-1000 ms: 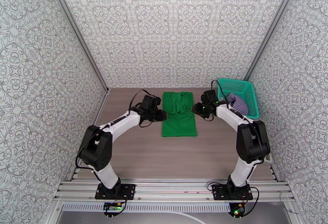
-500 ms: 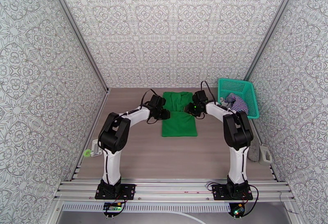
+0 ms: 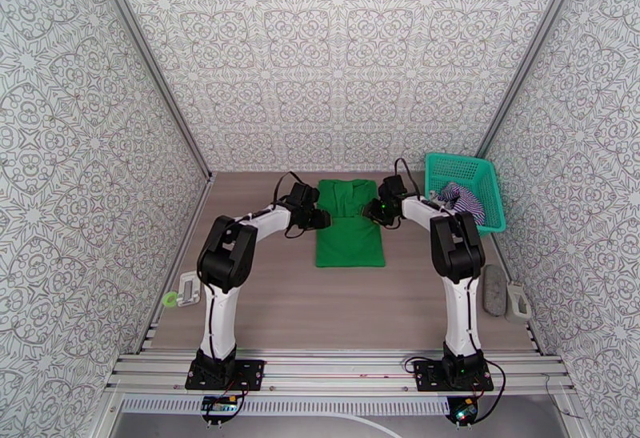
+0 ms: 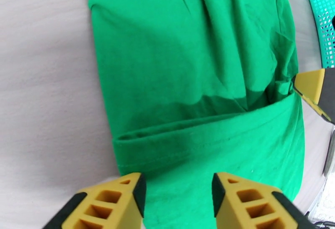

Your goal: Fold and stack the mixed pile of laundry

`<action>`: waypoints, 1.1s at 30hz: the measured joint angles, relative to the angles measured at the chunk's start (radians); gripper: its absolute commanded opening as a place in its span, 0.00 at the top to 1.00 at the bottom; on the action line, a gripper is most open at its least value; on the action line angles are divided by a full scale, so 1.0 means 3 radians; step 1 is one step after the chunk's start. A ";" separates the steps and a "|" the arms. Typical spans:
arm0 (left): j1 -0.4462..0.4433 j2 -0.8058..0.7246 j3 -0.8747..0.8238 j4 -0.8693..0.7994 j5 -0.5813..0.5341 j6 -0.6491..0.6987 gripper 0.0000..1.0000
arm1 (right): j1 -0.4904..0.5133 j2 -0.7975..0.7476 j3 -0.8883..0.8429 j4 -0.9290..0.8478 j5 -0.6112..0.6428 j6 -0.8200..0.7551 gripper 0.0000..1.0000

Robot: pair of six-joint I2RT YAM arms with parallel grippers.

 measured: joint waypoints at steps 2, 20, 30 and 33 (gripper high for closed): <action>0.0003 -0.0209 -0.0128 -0.0061 -0.0010 0.0013 0.41 | -0.0013 -0.0181 -0.0117 -0.0078 0.0028 -0.0024 0.56; -0.0022 -0.2125 -0.2251 0.0053 0.0278 -0.0688 0.37 | -0.0182 -0.2104 -0.2565 -0.0183 -0.0359 0.0025 0.49; -0.0155 -0.1995 -0.2553 0.0643 0.0446 -0.1111 0.38 | -0.0182 -0.1921 -0.2841 0.0390 -0.0743 0.0331 0.54; -0.0165 -0.1933 -0.2553 0.0716 0.0451 -0.1166 0.38 | -0.0182 -0.1859 -0.2841 0.0526 -0.0797 0.0401 0.54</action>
